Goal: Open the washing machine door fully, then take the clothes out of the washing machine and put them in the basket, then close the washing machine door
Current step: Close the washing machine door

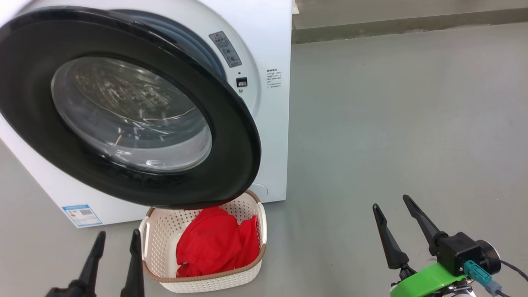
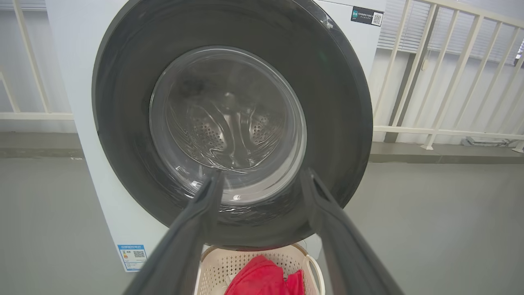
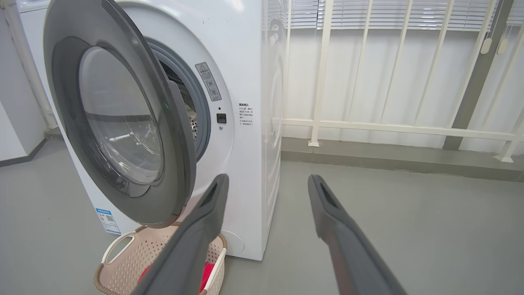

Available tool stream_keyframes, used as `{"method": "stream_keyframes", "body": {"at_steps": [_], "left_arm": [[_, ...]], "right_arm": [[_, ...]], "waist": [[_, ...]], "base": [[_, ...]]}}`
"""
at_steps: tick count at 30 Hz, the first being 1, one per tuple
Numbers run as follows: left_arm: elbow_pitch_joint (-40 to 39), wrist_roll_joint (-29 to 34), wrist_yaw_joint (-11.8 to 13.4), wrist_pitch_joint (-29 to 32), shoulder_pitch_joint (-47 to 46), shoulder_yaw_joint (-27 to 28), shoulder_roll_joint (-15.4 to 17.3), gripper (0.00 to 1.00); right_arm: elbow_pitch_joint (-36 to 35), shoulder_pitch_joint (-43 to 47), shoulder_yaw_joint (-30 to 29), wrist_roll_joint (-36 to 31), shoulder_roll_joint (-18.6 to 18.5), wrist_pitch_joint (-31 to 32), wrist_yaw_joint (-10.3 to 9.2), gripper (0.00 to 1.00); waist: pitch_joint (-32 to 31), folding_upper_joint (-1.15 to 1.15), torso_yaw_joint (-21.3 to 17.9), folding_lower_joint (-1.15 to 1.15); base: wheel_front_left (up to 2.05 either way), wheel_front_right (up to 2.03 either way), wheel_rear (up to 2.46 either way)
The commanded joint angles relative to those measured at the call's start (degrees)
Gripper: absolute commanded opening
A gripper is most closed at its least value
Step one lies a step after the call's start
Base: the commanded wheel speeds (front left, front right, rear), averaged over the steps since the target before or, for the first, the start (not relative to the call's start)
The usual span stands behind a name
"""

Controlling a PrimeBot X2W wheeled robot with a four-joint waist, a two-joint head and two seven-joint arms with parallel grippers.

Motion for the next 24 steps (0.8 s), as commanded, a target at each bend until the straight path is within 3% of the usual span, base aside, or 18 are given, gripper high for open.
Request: {"method": "stream_keyframes", "body": {"at_steps": [1,24], "left_arm": [[-0.9,1.0,-0.7,-0.5,-0.9,2.6,0.4,1.00],[1.6,4.7,-4.9,-0.5,-0.4,6.8,-3.7,1.00]], "right_arm": [[-1.6,-0.1,0.9,-0.2,-0.1,-0.4,0.25,1.00],[-1.3,0.0,1.1,0.4,0.1,-0.4,0.25,1.00]], "waist": [[-0.1,0.00,0.0,0.00],[0.0,0.00,0.5,0.00]], "base": [[0.00,0.00,0.00],[0.00,0.00,0.00]]}}
